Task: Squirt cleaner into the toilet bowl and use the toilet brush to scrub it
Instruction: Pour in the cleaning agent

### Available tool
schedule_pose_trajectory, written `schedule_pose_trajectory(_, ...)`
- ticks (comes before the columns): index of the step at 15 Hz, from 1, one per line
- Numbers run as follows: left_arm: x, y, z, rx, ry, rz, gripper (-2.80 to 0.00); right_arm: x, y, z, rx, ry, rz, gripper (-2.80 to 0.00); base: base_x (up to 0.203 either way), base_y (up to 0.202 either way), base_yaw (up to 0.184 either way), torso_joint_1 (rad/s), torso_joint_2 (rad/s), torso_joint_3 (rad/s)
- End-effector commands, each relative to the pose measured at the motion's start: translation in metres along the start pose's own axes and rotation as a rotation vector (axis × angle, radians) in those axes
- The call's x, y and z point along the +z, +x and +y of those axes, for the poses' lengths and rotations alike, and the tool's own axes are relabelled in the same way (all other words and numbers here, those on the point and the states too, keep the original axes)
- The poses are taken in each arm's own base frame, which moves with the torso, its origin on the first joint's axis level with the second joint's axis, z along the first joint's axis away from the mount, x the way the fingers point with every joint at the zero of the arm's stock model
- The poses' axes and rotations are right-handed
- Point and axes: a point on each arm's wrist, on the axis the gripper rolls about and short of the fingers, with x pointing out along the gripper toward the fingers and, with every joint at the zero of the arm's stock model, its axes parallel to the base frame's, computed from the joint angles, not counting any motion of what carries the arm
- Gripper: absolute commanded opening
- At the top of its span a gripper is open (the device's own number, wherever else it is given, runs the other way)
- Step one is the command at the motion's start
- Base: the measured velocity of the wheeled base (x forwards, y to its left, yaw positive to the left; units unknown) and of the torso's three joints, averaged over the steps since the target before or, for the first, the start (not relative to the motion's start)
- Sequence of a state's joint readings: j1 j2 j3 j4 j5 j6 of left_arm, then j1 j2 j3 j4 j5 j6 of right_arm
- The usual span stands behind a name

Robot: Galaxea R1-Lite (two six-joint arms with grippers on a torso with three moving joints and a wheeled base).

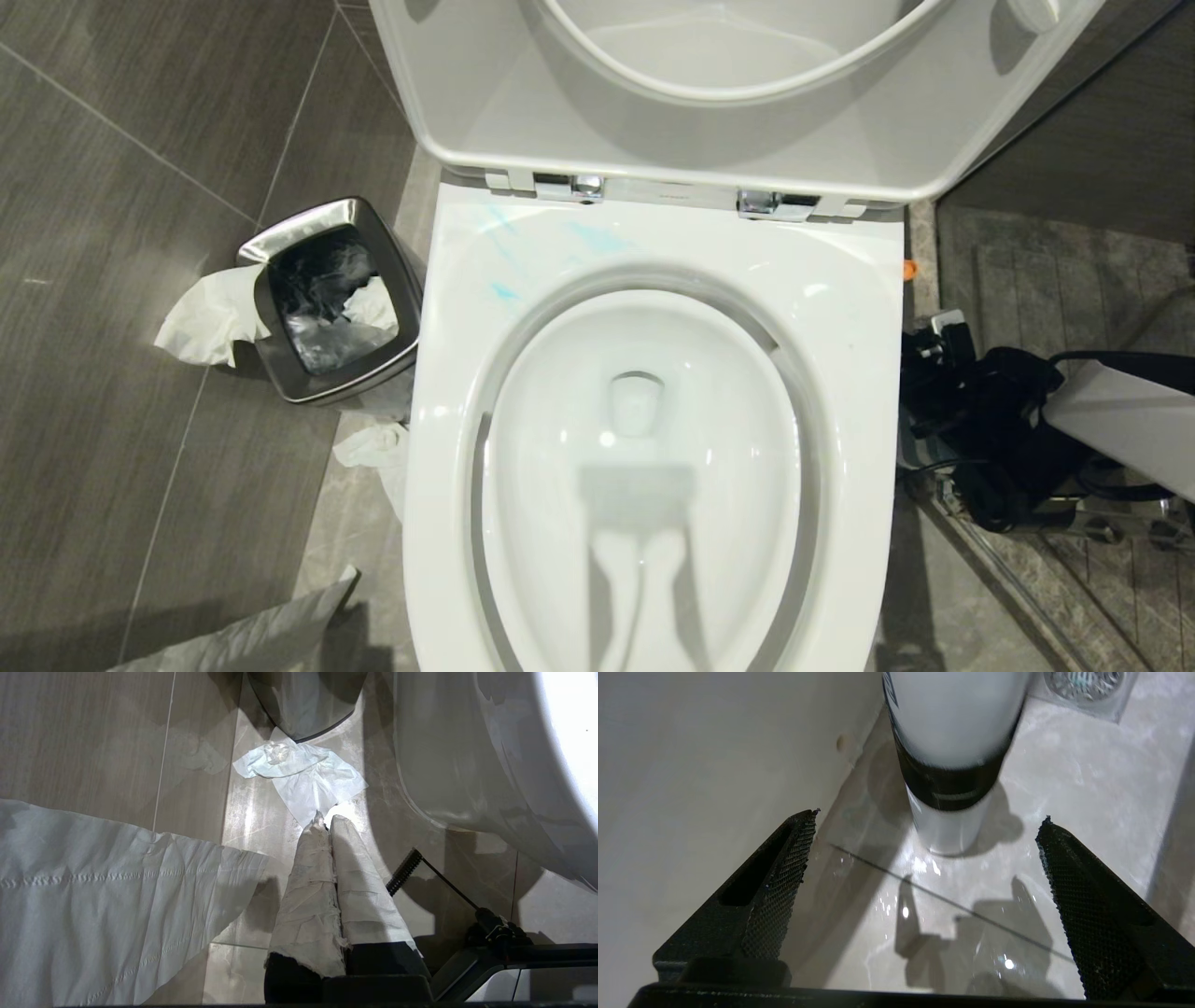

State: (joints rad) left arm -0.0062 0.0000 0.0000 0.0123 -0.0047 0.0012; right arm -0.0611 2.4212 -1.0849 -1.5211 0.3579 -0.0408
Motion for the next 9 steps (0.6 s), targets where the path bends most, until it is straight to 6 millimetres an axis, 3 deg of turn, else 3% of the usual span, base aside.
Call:
schedule_pose_trajectory(1, 0.000, 0.000, 0.000, 0.000, 0.000, 0.002, -2.80, -0.006, 0.009, 0.000, 0.009, -0.007, -0.026, 0.00, 0.000, 0.000, 0.000, 0.000, 0.00, 0.000)
schedule_pose_trajectory(9, 0.000, 0.000, 0.000, 0.000, 0.000, 0.002, -2.80, -0.008, 0.040, 0.000, 0.024, -0.004, -0.133, 0.00, 0.000, 0.000, 0.000, 0.000, 0.00, 0.000)
